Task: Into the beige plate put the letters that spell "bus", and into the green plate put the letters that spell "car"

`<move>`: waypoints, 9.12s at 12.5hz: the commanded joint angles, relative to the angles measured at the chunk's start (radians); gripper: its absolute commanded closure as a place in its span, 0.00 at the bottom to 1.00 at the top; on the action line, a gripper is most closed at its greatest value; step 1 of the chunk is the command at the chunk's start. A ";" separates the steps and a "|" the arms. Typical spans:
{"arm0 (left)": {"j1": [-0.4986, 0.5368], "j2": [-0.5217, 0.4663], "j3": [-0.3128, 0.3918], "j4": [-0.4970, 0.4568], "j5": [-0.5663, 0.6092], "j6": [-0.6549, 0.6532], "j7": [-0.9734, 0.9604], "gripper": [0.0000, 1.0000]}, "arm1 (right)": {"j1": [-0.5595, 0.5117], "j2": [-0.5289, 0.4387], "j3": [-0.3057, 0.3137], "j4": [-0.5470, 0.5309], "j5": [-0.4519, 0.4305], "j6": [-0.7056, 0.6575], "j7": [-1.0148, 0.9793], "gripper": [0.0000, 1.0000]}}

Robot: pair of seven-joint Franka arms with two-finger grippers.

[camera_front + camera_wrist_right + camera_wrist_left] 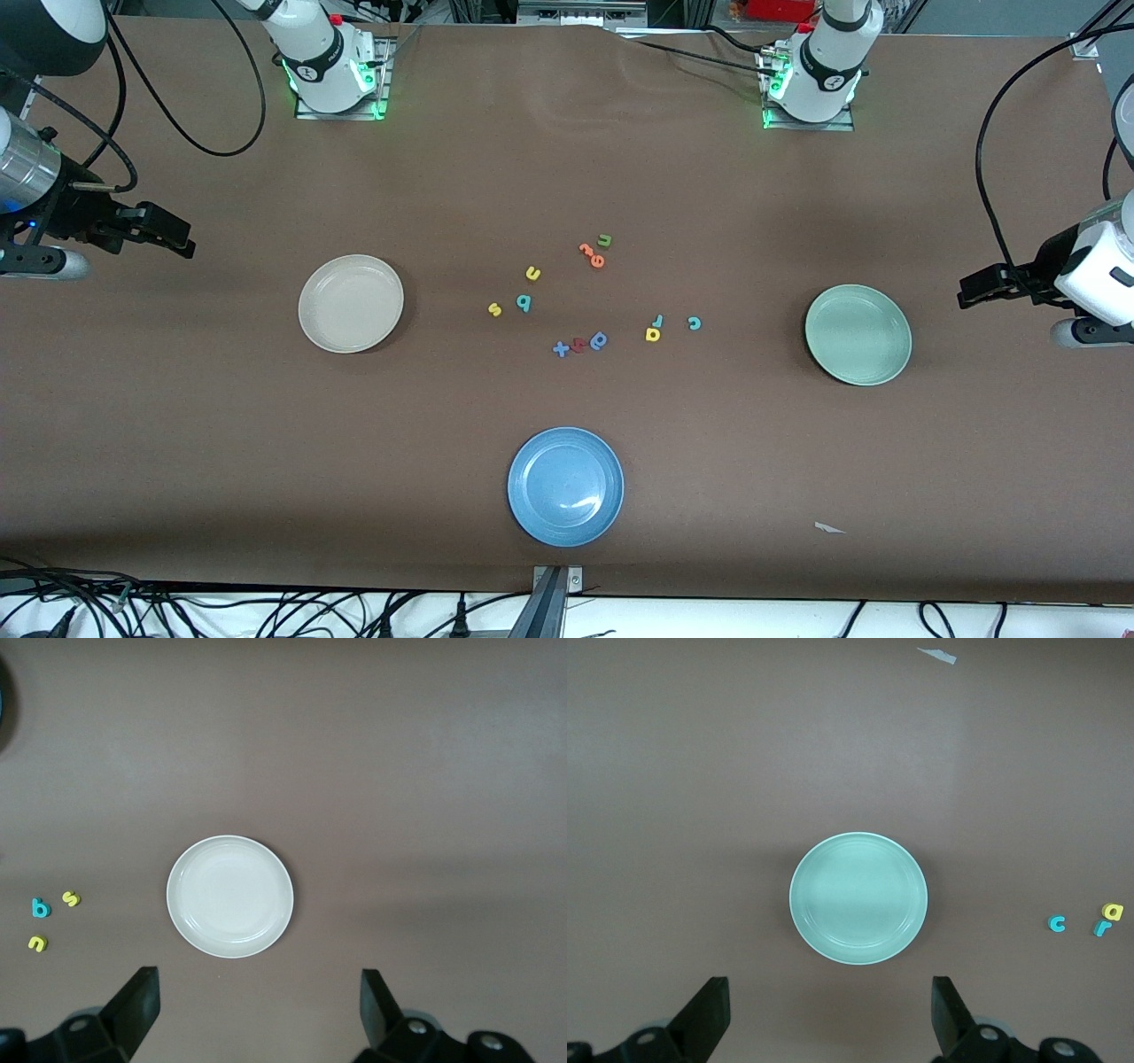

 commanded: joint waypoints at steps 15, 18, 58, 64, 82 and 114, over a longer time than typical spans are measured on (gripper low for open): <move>-0.001 0.001 0.007 0.010 -0.030 -0.001 0.026 0.00 | -0.002 -0.010 0.000 -0.013 -0.014 0.006 -0.008 0.00; -0.001 0.009 0.008 0.018 -0.033 -0.001 0.021 0.00 | -0.002 -0.010 0.001 -0.013 -0.014 0.006 -0.008 0.00; -0.055 0.089 0.001 0.032 -0.093 0.011 -0.038 0.00 | -0.002 -0.010 0.001 -0.013 -0.014 0.005 -0.008 0.00; -0.208 0.247 0.001 0.027 -0.136 0.206 -0.222 0.00 | -0.002 -0.008 0.001 -0.013 -0.014 -0.002 -0.006 0.00; -0.388 0.442 -0.047 -0.175 -0.205 0.476 -0.500 0.13 | 0.450 0.314 0.028 -0.138 0.012 0.337 0.832 0.00; -0.426 0.445 -0.047 -0.275 -0.242 0.551 -0.614 0.59 | 0.538 0.550 0.055 -0.307 -0.002 0.953 1.184 0.78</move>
